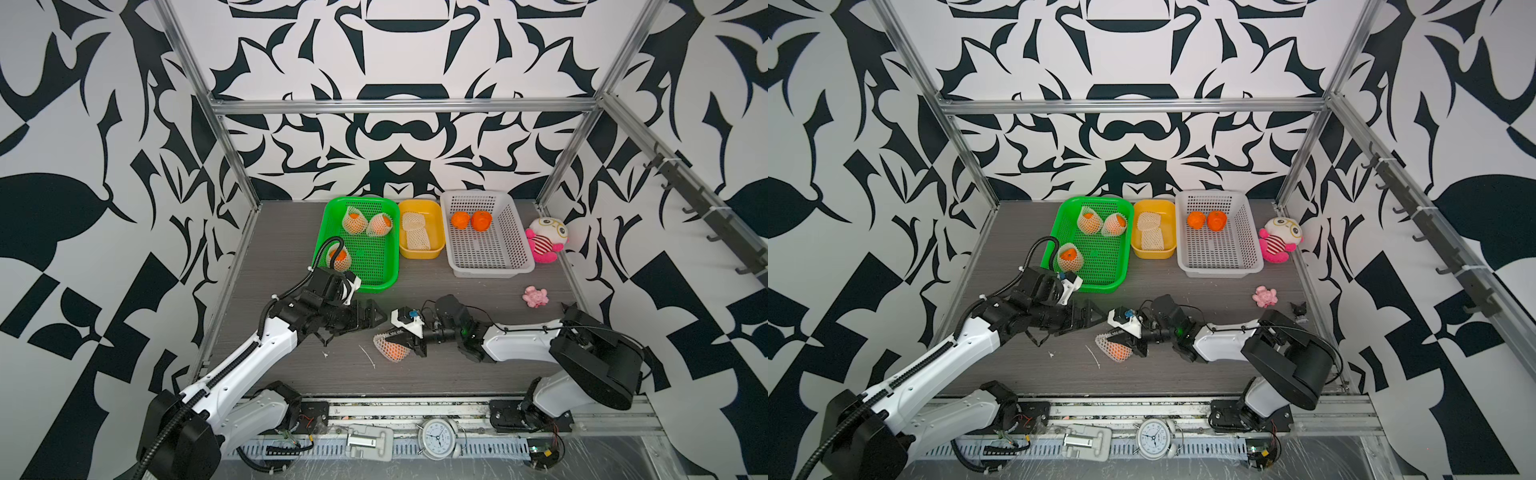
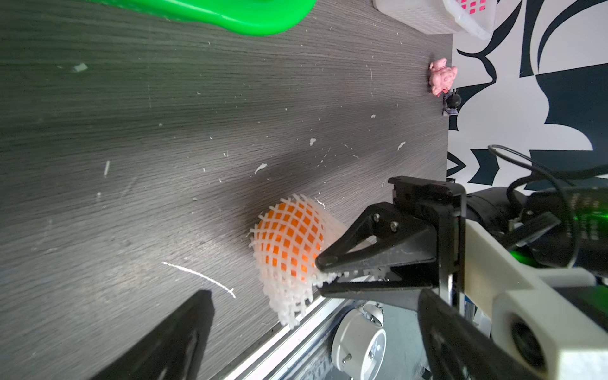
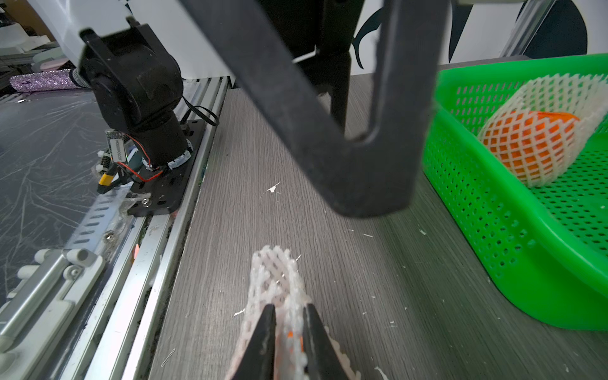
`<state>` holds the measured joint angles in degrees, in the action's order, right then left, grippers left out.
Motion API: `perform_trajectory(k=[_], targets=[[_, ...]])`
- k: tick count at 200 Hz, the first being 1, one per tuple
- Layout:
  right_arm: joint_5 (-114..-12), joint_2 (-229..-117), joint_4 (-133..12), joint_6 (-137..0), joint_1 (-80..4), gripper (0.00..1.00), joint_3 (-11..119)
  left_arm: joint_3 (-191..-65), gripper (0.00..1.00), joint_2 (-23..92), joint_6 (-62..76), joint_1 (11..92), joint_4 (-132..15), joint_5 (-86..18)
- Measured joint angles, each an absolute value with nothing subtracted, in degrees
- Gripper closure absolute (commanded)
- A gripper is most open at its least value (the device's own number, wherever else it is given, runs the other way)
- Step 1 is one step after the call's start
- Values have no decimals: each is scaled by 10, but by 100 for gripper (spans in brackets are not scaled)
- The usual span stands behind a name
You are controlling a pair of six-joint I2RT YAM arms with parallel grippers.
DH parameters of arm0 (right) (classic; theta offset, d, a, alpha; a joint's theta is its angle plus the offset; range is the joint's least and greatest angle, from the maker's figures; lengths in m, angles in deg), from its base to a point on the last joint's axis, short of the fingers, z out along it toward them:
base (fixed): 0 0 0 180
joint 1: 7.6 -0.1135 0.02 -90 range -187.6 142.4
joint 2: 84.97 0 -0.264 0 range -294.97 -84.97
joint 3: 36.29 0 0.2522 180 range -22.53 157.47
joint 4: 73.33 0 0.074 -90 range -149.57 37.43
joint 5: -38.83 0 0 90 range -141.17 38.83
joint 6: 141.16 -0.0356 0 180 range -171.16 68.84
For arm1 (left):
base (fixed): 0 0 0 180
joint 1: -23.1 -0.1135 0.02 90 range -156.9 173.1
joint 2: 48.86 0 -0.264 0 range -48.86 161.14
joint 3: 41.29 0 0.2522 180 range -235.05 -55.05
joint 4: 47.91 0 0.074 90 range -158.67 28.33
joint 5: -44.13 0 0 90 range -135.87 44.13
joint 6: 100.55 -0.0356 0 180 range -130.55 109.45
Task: Remove foam nets from oranges
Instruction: Remove the foam net from the orange.
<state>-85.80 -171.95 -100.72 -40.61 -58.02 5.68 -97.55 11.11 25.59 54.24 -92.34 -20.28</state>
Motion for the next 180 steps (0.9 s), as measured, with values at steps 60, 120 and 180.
perform_trajectory(k=[60,120,180], targets=[[-846,-1694,-1005,-443,-580,86,64,-968,1,68,234,542,-919,-219],[-791,-1651,-965,-507,-579,100,86,-933,1,4,181,542,-868,-219],[-762,-1579,-915,-645,-541,100,104,-910,6,1,133,542,-769,-155]])
